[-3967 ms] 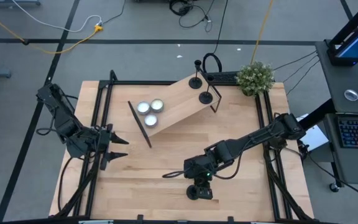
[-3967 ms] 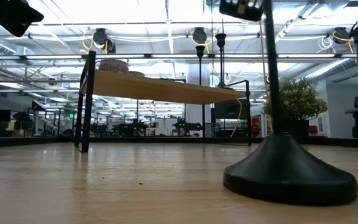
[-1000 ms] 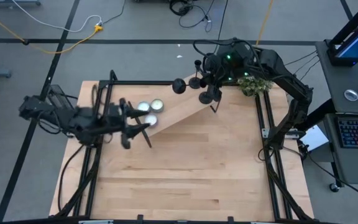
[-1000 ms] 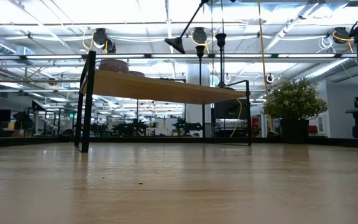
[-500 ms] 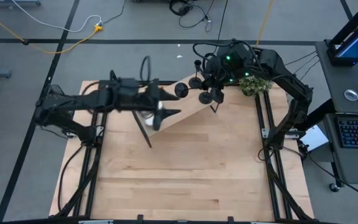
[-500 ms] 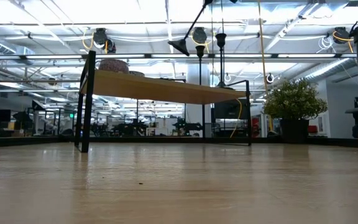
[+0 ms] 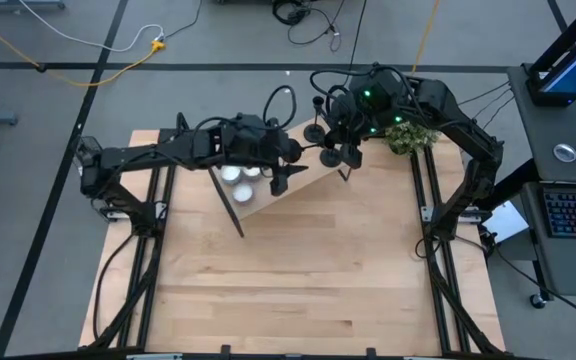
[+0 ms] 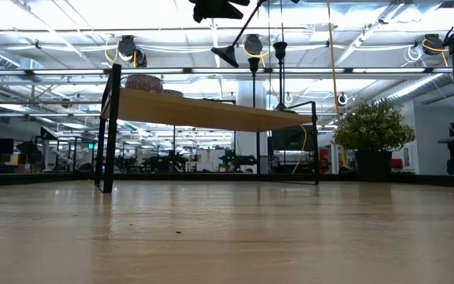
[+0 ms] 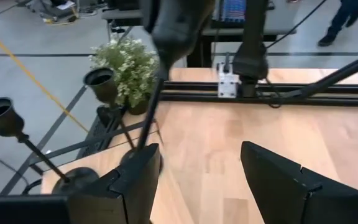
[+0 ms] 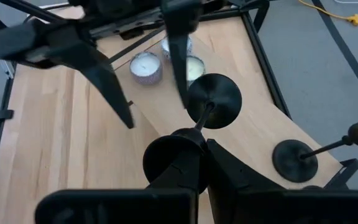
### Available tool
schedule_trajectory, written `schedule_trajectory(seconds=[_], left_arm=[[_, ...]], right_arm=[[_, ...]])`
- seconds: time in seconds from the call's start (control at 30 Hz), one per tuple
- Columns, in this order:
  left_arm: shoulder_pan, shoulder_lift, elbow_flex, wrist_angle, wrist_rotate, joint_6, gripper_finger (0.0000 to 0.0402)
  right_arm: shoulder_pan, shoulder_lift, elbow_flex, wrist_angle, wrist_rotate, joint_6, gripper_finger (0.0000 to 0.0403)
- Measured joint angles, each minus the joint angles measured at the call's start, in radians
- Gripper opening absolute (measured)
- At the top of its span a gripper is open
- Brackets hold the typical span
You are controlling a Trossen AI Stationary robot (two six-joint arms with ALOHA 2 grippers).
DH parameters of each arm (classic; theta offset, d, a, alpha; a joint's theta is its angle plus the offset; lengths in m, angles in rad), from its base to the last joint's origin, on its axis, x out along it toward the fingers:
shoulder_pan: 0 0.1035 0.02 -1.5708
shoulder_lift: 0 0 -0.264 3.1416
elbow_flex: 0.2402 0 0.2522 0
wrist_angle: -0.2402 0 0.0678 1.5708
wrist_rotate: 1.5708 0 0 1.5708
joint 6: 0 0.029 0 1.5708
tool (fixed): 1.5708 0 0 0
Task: Pick & Place candle stick holders
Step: Put the black candle holder on the shelf
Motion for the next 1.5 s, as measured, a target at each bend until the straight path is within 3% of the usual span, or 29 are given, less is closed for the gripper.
schedule_trajectory(seconds=[0.3, 0.83, 0.97, 1.17, 1.27, 1.5], left_arm=[[0.019, 0.032, 0.001, 0.05, -0.066, 0.005, 0.0232], [0.042, 0.074, 0.001, 0.049, -0.031, -0.023, 0.0229], [0.046, 0.077, 0.001, 0.047, 0.013, -0.032, 0.019], [0.045, 0.079, 0.001, 0.051, 0.024, -0.033, 0.0078], [0.049, 0.079, 0.0, 0.064, 0.093, -0.017, 0.0023], [0.05, 0.08, 0.0, 0.072, 0.096, -0.025, 0.0017]], right_arm=[[0.0, -0.001, -0.046, 0.012, -0.05, 0.011, 0.0003], [0.001, -0.001, -0.12, 0.075, -0.104, 0.016, 0.0003], [0.001, 0.0, -0.121, 0.074, -0.104, 0.016, 0.0003], [0.001, 0.0, -0.121, 0.073, -0.103, 0.022, 0.0003], [0.001, 0.0, -0.121, 0.069, -0.11, 0.024, 0.0003], [0.008, 0.0, -0.12, 0.061, -0.098, 0.022, 0.0014]])
